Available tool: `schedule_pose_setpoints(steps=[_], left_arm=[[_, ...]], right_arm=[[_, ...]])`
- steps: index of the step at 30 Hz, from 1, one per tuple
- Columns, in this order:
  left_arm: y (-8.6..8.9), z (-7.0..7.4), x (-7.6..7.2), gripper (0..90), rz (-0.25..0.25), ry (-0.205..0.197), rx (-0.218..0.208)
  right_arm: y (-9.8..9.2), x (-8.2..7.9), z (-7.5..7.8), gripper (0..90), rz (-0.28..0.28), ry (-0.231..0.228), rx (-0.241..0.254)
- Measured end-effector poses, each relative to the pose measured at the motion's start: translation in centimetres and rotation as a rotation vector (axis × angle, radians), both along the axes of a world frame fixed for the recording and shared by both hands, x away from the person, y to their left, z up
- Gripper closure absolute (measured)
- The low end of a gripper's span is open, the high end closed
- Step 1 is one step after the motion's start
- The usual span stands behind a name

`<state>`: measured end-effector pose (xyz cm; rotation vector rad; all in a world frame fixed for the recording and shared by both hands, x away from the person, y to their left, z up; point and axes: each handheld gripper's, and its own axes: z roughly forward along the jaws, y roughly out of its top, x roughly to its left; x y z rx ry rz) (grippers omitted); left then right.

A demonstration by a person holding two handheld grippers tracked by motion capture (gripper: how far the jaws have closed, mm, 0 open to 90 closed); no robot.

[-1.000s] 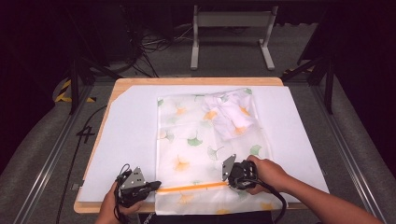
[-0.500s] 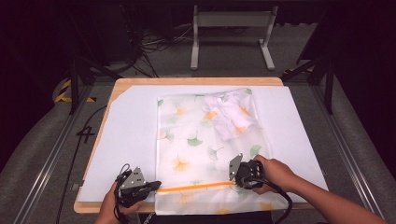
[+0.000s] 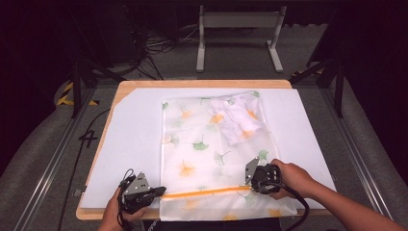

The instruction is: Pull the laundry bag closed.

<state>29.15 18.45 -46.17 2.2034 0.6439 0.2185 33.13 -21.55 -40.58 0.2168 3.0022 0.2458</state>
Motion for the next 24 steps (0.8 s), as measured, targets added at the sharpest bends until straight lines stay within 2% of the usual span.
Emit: schedule_pose_setpoints(steps=[10, 15, 24], left_arm=[[0.0, 0.0, 0.0, 90.0, -0.001, 0.002, -0.003], [0.0, 0.0, 0.0, 90.0, -0.001, 0.003, -0.005], [0.1, 0.0, 0.1, 90.0, -0.001, 0.008, -0.007]], right_arm=[[-1.8, -0.1, 0.1, 84.2, -0.041, 0.009, -0.005], [-2.6, -0.1, 0.1, 84.2, -0.057, 0.013, 0.014], [-4.2, -0.2, 0.2, 84.1, -0.075, 0.005, -0.008]])
